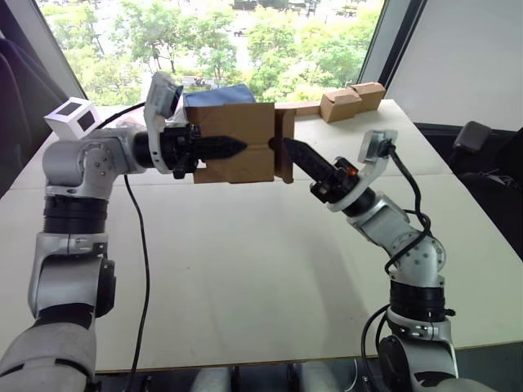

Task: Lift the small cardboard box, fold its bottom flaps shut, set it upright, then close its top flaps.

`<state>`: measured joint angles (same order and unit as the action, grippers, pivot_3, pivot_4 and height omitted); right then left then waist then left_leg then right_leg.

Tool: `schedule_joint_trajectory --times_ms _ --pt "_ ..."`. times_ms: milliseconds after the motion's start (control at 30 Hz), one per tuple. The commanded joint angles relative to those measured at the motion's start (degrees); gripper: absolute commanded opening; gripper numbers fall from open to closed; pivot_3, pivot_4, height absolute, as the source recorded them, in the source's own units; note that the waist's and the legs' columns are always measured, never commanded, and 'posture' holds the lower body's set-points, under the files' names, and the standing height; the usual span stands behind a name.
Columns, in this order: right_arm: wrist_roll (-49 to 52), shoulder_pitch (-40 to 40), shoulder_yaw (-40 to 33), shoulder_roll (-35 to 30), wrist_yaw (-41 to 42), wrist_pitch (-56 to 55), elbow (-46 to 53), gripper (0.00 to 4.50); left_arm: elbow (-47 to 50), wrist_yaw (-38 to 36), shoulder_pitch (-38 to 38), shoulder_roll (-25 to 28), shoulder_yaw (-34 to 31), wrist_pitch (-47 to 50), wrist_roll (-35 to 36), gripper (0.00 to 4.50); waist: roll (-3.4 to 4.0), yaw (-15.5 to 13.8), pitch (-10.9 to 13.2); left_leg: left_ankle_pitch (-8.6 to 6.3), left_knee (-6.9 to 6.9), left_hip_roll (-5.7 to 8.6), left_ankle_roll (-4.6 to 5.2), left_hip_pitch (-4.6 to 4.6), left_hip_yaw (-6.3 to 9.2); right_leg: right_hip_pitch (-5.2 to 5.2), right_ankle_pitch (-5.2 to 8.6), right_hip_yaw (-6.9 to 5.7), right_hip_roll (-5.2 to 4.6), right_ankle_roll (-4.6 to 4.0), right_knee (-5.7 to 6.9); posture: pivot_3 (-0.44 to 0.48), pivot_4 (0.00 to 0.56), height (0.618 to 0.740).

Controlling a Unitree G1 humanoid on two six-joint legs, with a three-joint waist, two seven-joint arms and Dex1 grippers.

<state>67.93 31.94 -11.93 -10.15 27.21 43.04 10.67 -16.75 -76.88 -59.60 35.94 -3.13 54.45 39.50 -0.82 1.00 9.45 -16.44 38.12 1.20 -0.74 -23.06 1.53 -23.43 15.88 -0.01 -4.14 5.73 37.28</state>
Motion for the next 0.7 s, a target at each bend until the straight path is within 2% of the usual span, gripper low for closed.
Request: schedule_joint_trajectory --times_ms 33,467,533,633,700 --pt "4.69 -0.22 -1.62 2.01 -1.13 -0.15 0.70 2.29 0.88 0.29 -1.42 0.20 -1.39 -0.99 0.84 0.00 0.00 0.01 0.00 0.00 0.00 0.00 0.00 0.00 0.00 0.00 0.00 0.00 0.00 0.00 0.00 0.000 0.150 0.740" --pt "0.88 -1.89 0.37 3.47 -2.50 -2.73 0.55 2.29 1.19 0.73 -1.31 0.48 -1.70 -0.88 1.15 0.00 0.00 0.04 0.00 0.00 0.00 0.00 0.00 0.00 0.00 0.00 0.00 0.00 0.01 0.00 0.00 0.000 0.150 0.740" --pt "-0.04 -1.60 0.33 3.61 -2.67 -3.50 -0.07 1.89 1.42 0.83 -1.16 0.46 -1.77 -0.80 1.25 0.00 0.00 0.00 0.00 0.00 0.00 0.00 0.00 0.00 0.00 0.00 0.00 0.00 0.01 0.00 0.00 0.000 0.150 0.740" --pt "-0.52 -1.51 0.55 3.68 -2.53 -3.72 -0.17 0.82 1.63 0.94 -1.03 0.45 -1.84 -0.72 1.36 0.00 0.00 0.01 0.00 0.00 0.00 0.01 0.00 0.00 0.00 0.00 0.00 0.00 0.01 0.00 0.00 0.000 0.150 0.740" --pt "-0.55 -1.52 0.64 3.88 -2.53 -3.72 -0.01 0.82 1.68 1.04 -1.00 0.44 -1.89 -0.69 1.41 0.00 0.00 0.04 0.00 0.00 0.00 0.01 0.00 0.00 0.00 0.00 0.00 0.00 0.01 0.00 0.00 0.000 0.150 0.740"
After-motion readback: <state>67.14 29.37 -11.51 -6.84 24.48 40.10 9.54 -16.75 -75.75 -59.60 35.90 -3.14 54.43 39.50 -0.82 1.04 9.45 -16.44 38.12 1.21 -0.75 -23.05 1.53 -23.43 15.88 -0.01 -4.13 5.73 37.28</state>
